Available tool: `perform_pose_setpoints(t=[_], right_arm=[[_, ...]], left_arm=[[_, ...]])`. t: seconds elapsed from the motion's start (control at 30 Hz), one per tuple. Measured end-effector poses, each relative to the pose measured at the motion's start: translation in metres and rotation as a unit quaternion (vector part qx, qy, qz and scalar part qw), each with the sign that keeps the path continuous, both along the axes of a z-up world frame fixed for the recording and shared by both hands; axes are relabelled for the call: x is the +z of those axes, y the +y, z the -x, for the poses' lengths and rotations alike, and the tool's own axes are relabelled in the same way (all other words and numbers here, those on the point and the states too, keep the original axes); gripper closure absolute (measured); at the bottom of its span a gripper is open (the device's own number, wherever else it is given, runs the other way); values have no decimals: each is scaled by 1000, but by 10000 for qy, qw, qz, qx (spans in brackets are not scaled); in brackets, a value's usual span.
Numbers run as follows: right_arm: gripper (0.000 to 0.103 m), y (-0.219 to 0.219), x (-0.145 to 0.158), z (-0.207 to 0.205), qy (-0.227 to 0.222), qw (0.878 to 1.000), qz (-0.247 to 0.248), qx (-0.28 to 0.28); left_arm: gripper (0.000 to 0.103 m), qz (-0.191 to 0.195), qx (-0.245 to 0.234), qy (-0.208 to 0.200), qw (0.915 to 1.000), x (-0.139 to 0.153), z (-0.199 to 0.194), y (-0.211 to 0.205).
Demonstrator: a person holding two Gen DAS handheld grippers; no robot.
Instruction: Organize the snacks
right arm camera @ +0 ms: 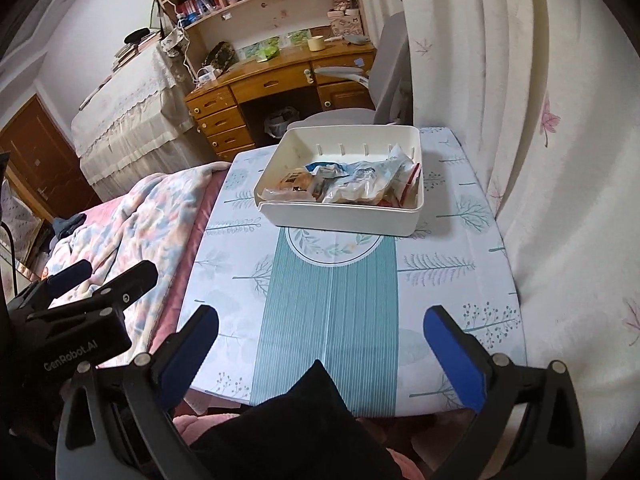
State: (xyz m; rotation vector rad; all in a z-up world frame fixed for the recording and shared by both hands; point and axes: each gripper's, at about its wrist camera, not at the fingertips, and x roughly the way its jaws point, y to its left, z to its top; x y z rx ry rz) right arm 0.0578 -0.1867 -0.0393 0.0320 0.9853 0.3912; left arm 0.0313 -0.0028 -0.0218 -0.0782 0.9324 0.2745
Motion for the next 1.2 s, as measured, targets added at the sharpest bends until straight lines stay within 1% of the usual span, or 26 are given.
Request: perform_pose_setpoints(t=[0.2,0.53,0.77,1.2], right_arm=[[0,0,-3,-3,77,10000,2,3],[0,-5,-8,-7,203,9996,43,-167],[0,-6,-10,-9,291,9993,60,-209],[0,-4,-13,-11,341,9991,76,-234]], left_arm=[[1,0,-42,17,10000,-2,-2,-3],[1,-23,-199,29,9998,-4,-12,-7],[1,-29,-211,26,9998,-3,-12,-7],[1,-32,-276,37,9996,-5,-18,-7]])
